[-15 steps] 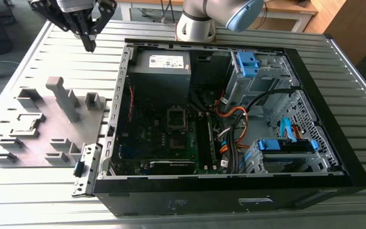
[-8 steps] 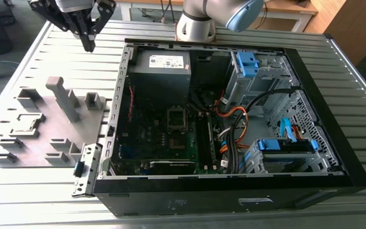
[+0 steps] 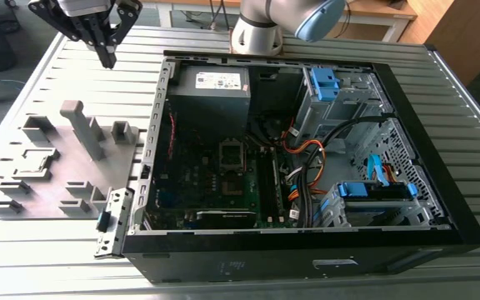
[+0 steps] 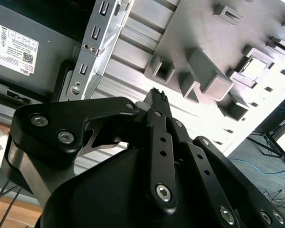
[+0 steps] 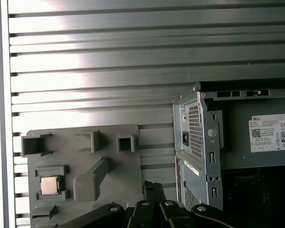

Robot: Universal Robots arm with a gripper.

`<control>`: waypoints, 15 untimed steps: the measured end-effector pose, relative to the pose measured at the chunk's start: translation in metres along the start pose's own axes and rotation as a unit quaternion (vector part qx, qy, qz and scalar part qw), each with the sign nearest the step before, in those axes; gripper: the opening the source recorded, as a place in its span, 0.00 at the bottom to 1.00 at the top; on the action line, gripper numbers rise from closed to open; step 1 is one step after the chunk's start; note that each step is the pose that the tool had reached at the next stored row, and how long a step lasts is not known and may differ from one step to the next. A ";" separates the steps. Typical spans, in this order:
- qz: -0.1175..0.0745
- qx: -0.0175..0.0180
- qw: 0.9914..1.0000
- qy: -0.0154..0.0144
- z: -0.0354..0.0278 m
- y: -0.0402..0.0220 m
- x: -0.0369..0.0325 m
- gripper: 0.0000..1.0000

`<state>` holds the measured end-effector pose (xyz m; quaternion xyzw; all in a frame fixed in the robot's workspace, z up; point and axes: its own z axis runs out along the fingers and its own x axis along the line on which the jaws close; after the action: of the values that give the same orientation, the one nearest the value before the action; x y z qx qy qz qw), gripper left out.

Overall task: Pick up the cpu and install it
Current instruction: 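Reach for the cpu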

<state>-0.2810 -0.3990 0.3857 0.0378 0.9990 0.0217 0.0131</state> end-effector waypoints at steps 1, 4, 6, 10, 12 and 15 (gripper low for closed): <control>0.000 0.000 1.000 0.000 0.0001 -0.0002 0.0020 0.11; 0.000 0.000 1.000 0.000 0.0006 -0.0007 0.0091 0.11; 0.000 0.000 1.000 0.000 0.0010 -0.0011 0.0141 0.11; 0.000 0.000 1.000 0.000 0.0023 -0.0020 0.0245 0.11; 0.000 0.000 1.000 0.000 0.0037 -0.0025 0.0313 0.11; 0.000 0.000 1.000 0.000 0.0061 -0.0035 0.0419 0.11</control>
<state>-0.3229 -0.3990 0.3784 0.0379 0.9990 0.0217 0.0131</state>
